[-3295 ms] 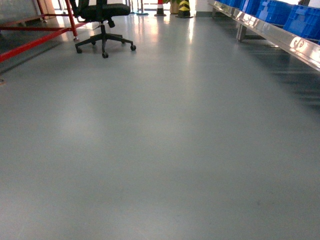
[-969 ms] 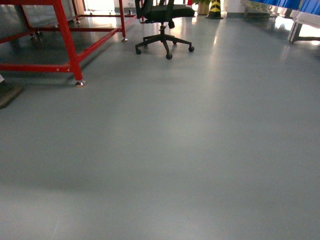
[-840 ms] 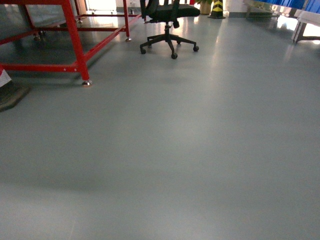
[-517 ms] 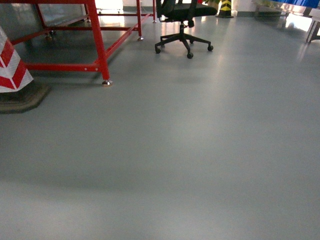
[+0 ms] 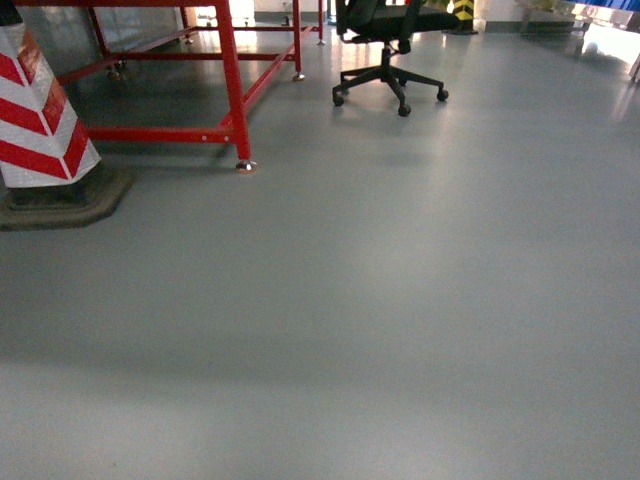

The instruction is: Pick capacitor and pack into box

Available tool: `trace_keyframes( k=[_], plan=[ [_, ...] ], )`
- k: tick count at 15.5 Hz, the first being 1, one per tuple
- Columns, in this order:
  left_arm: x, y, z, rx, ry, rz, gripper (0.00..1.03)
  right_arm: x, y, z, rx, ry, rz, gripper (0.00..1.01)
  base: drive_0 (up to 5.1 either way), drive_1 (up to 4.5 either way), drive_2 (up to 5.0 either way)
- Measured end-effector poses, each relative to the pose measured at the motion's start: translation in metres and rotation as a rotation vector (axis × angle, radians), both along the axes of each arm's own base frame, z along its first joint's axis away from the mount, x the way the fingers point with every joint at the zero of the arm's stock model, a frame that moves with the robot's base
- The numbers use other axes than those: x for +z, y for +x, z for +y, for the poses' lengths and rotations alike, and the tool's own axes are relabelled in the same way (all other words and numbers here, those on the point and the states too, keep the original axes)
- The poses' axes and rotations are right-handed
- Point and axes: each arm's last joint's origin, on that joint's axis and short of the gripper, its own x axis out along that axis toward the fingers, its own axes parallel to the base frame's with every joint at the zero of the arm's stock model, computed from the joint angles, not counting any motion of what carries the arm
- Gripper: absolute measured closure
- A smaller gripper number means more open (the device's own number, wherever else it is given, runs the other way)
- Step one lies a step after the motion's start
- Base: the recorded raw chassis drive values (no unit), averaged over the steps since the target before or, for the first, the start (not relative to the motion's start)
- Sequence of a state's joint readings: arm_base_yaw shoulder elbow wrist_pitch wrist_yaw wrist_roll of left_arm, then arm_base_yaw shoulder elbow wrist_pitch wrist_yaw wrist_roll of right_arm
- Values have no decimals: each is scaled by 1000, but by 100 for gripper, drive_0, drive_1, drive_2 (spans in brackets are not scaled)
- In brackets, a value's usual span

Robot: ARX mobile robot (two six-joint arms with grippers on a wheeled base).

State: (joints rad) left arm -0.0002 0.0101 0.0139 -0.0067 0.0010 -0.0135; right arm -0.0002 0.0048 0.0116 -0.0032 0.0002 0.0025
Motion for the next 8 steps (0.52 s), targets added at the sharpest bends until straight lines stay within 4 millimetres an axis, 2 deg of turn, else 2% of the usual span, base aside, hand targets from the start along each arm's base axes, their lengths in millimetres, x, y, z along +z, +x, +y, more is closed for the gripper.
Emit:
trace_keyframes(
  k=[8],
  plan=[
    [0, 0, 0, 1, 0, -3, 59, 0, 0, 0, 0, 0, 1, 3, -506, 235, 235]
  ],
)
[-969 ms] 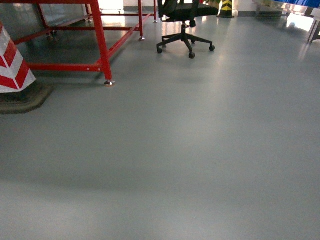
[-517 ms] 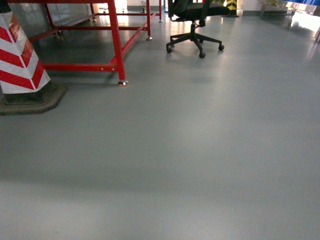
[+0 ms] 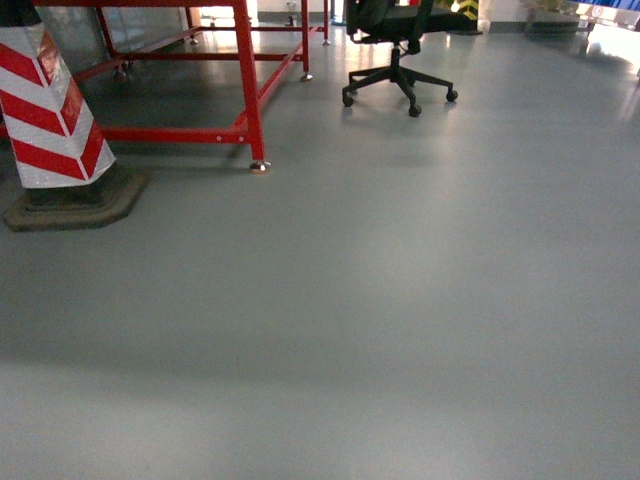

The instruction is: Pick capacitor and pack into box

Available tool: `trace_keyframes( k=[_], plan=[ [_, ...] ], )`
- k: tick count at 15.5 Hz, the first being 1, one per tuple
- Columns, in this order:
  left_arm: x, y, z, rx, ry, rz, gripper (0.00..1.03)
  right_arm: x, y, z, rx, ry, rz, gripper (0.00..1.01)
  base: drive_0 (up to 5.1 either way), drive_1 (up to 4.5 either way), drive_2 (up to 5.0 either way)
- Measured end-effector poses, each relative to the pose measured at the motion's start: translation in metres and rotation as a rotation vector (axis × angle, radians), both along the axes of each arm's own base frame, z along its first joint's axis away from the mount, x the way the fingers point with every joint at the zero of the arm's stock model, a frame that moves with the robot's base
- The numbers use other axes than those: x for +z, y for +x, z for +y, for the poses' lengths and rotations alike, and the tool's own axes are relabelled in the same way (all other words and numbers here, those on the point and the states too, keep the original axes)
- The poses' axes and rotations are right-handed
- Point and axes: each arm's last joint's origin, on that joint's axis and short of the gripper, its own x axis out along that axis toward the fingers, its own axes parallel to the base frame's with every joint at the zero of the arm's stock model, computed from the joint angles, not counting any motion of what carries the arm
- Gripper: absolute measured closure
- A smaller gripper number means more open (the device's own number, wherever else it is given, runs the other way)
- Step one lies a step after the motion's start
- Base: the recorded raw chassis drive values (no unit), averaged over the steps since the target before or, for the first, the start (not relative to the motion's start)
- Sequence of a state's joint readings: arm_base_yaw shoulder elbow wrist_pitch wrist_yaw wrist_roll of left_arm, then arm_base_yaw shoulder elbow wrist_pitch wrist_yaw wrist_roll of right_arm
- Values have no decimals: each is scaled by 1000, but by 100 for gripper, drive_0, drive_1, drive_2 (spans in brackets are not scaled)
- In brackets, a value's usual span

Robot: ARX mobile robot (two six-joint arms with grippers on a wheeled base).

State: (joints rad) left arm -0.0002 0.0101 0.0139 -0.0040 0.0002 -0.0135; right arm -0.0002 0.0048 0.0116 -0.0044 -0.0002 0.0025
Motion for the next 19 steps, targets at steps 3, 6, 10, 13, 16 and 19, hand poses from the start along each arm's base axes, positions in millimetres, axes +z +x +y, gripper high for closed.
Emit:
trace_keyframes(
  k=[3, 6, 10, 13, 16, 19],
  plan=[
    [0, 0, 0, 0, 0, 2, 59, 0, 0, 0, 0, 0, 2, 3, -487, 254, 254],
    [0, 0, 0, 1, 0, 4, 59, 0, 0, 0, 0, 0, 0, 3, -495, 245, 245],
    [0, 0, 0, 0, 0, 2, 59, 0, 0, 0, 0, 0, 0, 3, -496, 245, 245],
    [0, 0, 0, 0, 0, 1, 59, 0, 0, 0, 0, 0, 2, 3, -500, 240, 240],
    [0, 0, 0, 1, 0, 4, 59, 0, 0, 0, 0, 0, 1, 3, -502, 239, 239],
    [0, 0, 0, 1, 0, 3, 59, 0, 0, 0, -1, 0, 3, 3, -504, 237, 237]
  ],
)
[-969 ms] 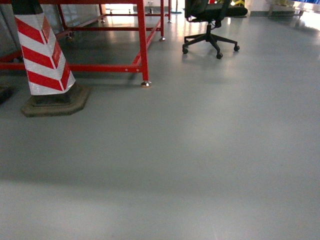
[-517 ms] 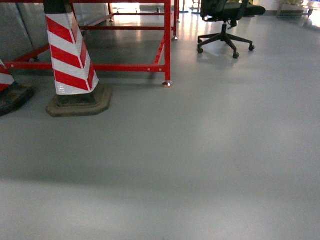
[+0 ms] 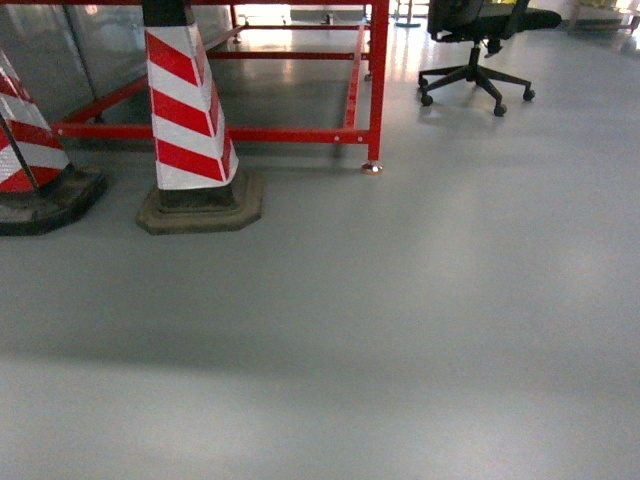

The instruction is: Pick capacitor and pack into box

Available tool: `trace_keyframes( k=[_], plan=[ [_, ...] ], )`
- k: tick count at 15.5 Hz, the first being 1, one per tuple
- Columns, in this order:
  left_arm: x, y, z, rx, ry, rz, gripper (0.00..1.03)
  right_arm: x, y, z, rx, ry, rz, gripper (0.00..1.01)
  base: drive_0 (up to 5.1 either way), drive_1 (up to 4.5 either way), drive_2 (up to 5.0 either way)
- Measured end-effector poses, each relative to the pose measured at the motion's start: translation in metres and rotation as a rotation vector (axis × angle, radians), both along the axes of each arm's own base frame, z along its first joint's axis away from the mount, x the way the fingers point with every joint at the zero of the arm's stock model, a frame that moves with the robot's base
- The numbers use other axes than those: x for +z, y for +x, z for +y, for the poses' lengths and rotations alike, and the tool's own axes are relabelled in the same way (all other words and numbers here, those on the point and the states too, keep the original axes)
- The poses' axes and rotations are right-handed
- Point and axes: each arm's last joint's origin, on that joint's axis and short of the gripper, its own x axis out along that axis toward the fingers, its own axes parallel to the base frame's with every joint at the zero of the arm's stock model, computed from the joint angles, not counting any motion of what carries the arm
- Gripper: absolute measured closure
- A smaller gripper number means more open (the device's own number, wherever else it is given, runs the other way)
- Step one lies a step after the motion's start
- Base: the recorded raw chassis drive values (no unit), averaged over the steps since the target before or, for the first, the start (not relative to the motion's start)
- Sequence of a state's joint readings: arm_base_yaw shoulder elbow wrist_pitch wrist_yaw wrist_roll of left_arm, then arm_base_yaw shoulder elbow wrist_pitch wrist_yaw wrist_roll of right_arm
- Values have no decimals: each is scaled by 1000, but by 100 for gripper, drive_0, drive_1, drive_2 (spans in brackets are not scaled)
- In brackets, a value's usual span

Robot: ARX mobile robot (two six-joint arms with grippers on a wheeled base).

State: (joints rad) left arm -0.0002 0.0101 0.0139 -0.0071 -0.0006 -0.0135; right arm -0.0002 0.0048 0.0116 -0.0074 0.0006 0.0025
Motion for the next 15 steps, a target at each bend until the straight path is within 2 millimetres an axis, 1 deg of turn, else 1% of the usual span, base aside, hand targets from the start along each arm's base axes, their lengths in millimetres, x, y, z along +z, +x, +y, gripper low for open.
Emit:
trace_keyframes(
  k=[15],
  plan=[
    [0, 0, 0, 0, 0, -1, 59, 0, 0, 0, 0, 0, -5, 3, -494, 247, 247]
  ],
)
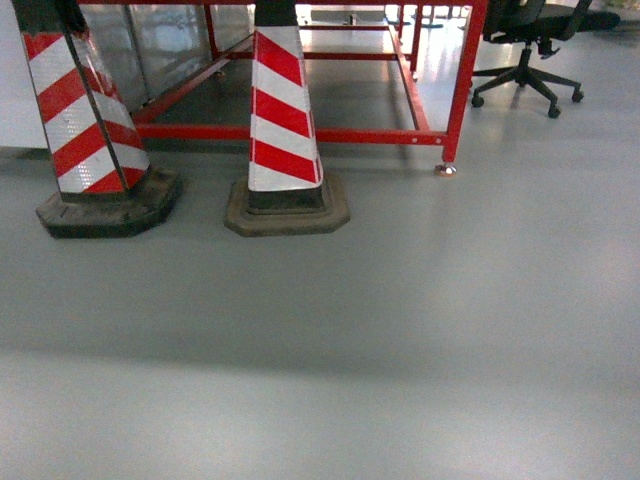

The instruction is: Pick capacitor and pack into box

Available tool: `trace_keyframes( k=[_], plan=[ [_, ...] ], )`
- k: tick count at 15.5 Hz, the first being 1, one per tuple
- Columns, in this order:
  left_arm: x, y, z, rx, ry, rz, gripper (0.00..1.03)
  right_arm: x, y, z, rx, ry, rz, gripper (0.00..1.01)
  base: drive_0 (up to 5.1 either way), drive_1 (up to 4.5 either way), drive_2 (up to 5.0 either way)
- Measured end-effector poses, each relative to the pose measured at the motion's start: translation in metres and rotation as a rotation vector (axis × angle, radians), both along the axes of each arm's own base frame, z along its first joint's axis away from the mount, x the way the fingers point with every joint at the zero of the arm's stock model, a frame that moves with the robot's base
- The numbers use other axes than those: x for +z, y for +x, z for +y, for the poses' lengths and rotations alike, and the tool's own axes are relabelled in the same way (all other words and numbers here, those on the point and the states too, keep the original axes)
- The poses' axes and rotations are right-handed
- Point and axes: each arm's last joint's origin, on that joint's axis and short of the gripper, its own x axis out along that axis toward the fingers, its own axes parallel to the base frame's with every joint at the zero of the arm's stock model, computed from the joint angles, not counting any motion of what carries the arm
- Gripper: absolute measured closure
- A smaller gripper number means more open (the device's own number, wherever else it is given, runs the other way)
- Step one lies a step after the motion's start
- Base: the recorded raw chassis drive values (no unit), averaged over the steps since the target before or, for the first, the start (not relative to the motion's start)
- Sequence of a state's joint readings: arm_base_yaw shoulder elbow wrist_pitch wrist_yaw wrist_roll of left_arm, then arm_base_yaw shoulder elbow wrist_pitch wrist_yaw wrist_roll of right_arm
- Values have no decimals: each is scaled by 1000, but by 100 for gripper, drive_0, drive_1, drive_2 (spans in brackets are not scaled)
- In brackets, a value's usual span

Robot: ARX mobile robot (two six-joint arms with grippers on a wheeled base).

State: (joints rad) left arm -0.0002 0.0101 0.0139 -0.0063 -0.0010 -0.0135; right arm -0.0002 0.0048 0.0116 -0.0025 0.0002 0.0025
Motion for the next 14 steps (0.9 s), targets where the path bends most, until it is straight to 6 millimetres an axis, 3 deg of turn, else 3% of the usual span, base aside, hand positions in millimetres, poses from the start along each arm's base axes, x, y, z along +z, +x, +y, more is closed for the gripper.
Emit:
trace_keyframes(
  k=[1, 11, 14],
  plan=[
    [0, 0, 0, -1, 0, -3, 59, 0, 0, 0, 0, 0, 4, 3, -499, 242, 242],
    [0, 0, 0, 0, 0, -6, 59, 0, 0, 0, 2, 0, -2, 3, 0, 0, 0],
    [0, 0, 0, -1, 0, 0, 59, 0, 0, 0, 1, 0, 2, 3, 9, 437, -419]
  ],
)
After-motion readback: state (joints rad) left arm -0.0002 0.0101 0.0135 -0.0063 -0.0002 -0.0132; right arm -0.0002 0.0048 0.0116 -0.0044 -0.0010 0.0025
